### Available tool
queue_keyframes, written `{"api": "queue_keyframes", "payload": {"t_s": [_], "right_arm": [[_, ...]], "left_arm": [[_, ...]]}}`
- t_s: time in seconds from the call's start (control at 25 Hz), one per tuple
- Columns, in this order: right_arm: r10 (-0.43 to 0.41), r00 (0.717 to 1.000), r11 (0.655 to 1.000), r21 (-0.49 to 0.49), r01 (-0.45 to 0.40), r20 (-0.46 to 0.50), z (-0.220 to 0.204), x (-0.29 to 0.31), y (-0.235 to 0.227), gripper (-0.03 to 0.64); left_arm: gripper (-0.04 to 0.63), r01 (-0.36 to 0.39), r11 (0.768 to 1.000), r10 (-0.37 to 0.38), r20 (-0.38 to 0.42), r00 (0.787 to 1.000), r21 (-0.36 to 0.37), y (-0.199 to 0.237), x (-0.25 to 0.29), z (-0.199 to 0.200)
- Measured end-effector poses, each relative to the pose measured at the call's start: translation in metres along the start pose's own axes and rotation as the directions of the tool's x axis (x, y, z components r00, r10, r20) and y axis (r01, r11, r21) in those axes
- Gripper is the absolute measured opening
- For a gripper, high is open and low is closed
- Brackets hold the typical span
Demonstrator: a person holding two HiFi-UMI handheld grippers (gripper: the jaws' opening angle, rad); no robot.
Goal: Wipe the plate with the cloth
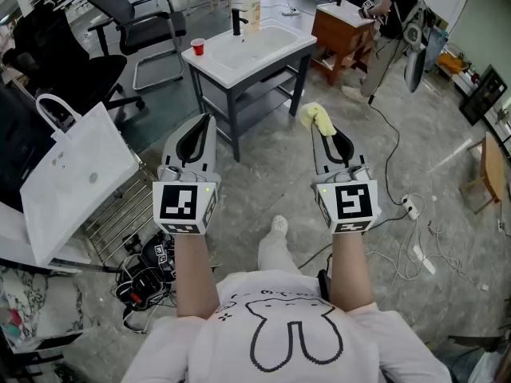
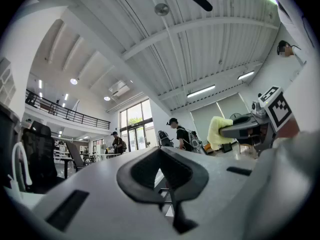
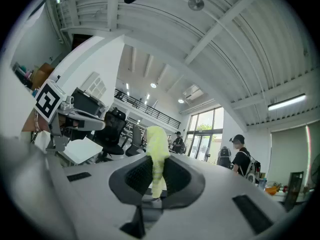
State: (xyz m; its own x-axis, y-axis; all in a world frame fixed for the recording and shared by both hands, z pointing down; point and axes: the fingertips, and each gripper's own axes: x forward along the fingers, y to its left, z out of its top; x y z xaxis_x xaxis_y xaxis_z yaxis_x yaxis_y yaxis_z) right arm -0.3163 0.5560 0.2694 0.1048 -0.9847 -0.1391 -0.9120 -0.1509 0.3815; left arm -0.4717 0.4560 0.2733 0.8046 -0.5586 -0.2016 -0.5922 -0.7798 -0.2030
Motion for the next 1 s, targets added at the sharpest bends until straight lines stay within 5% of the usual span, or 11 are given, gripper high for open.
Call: {"api": "queue_keyframes", "payload": {"t_s": [0.24,0.68,0.72,0.8,1.0], "right_arm": [[0.003,1.0,0.997,0.081,-0.004,0.009,-0.008,0.024,-0.01,0.048],[0.023,1.0,0.99,0.136,-0.023,0.002,-0.054,0.104,-0.067,0.048],[0.025,1.0,0.989,0.145,-0.025,-0.001,-0.059,0.114,-0.073,0.048],[0.03,1.0,0.986,0.162,-0.029,-0.006,-0.069,0.134,-0.083,0.048],[0.057,0.998,0.984,0.168,-0.056,0.002,-0.085,0.185,-0.111,0.048]], "left_arm": [[0.009,-0.018,1.0,0.019,-0.029,0.999,0.022,0.014,0.025,-0.01],[0.011,-0.03,0.996,0.026,-0.048,0.999,-0.087,0.031,0.113,-0.038],[0.049,-0.018,0.996,0.013,-0.056,0.998,-0.09,0.032,0.124,-0.042],[0.33,0.005,0.994,-0.013,-0.076,0.997,-0.11,0.034,0.147,-0.051],[0.39,-0.017,0.992,-0.003,-0.161,0.987,-0.128,0.045,0.199,-0.075]]}}
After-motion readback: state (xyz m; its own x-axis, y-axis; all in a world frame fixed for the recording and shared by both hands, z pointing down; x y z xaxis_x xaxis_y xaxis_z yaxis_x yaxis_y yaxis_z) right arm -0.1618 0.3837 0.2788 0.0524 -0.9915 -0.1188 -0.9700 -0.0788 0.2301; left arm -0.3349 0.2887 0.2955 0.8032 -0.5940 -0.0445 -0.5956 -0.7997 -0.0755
